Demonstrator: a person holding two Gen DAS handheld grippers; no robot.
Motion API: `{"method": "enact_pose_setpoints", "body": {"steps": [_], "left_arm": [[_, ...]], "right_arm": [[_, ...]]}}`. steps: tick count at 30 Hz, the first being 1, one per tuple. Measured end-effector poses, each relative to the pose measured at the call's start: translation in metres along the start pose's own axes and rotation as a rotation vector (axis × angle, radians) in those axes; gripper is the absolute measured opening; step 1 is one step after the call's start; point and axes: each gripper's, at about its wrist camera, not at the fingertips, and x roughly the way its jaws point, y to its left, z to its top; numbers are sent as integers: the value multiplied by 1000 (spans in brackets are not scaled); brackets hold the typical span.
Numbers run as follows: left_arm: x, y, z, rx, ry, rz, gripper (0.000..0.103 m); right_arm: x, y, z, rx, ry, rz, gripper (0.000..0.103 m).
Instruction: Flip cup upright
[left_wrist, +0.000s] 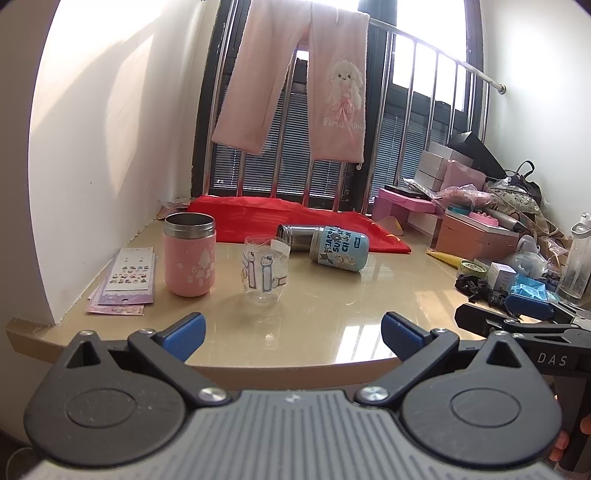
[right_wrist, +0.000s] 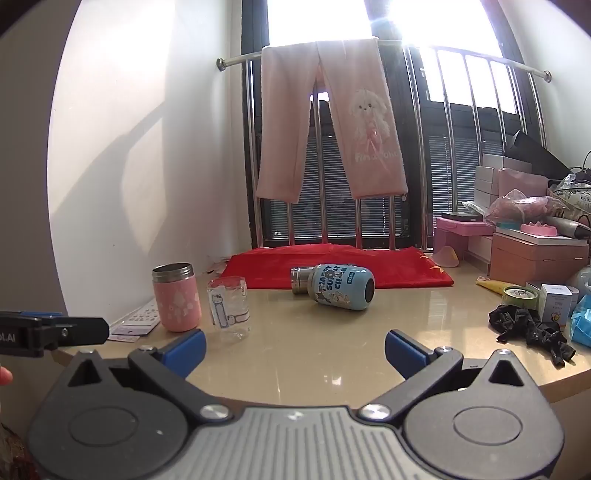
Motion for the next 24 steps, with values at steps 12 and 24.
{"method": "enact_pose_setpoints", "body": {"steps": [12,24], "left_arm": [[0,-1,0,0,-7,-5,103],[0,-1,0,-2,-10,-10,103]], "right_arm": [[0,2,2,0,-6,0,103],[-1,1,2,0,-7,0,103]]}}
